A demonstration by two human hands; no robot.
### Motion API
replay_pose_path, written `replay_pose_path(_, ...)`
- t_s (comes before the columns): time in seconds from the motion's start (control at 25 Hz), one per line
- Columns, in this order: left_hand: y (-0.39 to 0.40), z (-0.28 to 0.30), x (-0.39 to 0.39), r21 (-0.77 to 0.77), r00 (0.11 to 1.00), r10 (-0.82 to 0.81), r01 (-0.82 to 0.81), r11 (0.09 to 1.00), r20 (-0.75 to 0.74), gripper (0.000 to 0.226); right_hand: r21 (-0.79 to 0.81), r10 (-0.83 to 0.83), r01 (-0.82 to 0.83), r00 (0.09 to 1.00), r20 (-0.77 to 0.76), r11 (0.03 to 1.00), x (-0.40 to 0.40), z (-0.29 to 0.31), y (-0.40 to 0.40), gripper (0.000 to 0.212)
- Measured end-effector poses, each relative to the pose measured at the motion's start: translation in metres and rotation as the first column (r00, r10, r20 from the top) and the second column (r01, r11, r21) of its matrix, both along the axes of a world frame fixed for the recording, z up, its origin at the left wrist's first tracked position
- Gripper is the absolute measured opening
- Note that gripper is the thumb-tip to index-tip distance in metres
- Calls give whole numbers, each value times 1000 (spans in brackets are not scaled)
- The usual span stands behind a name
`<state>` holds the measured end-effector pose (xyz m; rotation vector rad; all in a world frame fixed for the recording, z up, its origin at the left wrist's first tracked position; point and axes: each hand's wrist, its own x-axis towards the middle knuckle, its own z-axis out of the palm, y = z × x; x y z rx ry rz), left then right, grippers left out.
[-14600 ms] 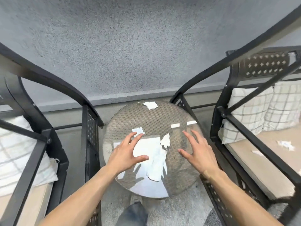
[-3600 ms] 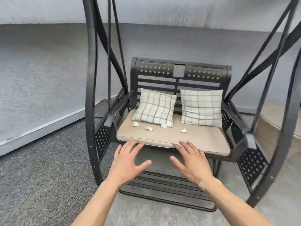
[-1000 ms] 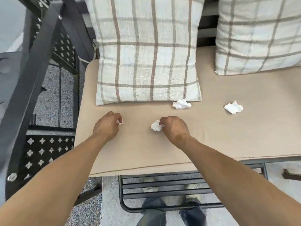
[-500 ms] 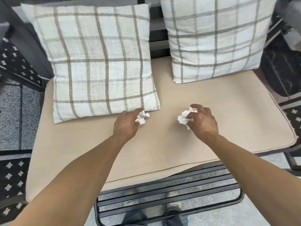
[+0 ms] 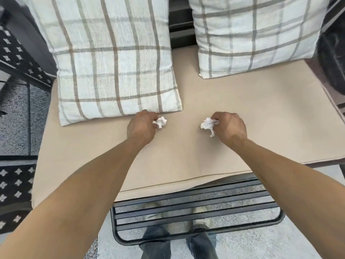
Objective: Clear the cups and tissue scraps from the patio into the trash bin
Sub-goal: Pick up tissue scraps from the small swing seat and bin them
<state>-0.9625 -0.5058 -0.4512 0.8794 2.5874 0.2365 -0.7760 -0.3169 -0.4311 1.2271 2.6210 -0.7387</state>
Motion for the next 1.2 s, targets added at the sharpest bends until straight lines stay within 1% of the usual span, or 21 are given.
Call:
replay_pose_path(0.04,-4,9,7,27,1000,13,-13,1000,12,21,-16,2,-2,1000,-25,1000,5,10,-6,22)
replay_pose_path(0.12,-16,32,22,91,996,86,-89,992,39,20,-52,6,-11,995,-103,999,16,35,-17,27)
replay_pose_path(0.2,-30,67,37,146,987,150,-158,977,65,19,-57,42,-52,986,-164,997,20,70,-24,31)
replay_pose_path(0.32,-44,128,56,263,972,221,-235,936,84,16,-44,98,-111,968,-230,993,16,132,-27,25)
replay_pose_path(0.4,-63,186,68,346,948,307,-317,883,85,15,-16,173,-186,940,-294,983,9,186,-38,23)
replay_pose_path(0.44,-63,198,70,357,947,311,-319,878,82,15,-1,175,-184,934,-310,983,5,196,-39,24)
replay_pose_path(0.52,-85,246,79,392,931,362,-352,850,51,15,46,241,-242,896,-372,969,0,240,-56,26)
replay_pose_path(0.64,-133,317,101,463,896,443,-375,803,-43,19,82,344,-346,824,-450,935,-6,304,-92,27)
replay_pose_path(0.8,-208,380,134,523,835,521,-368,769,-178,16,116,456,-477,700,-549,871,-13,360,-158,23)
replay_pose_path(0.92,-270,408,170,555,756,616,-423,717,-220,12,167,548,-579,584,-599,798,-9,387,-217,20)
replay_pose_path(1.08,-364,430,245,578,616,743,-516,632,-262,9,229,656,-709,412,-632,667,18,411,-312,16)
replay_pose_path(1.2,-434,441,324,590,493,828,-596,545,-266,7,301,737,-795,250,-628,527,58,423,-392,17)
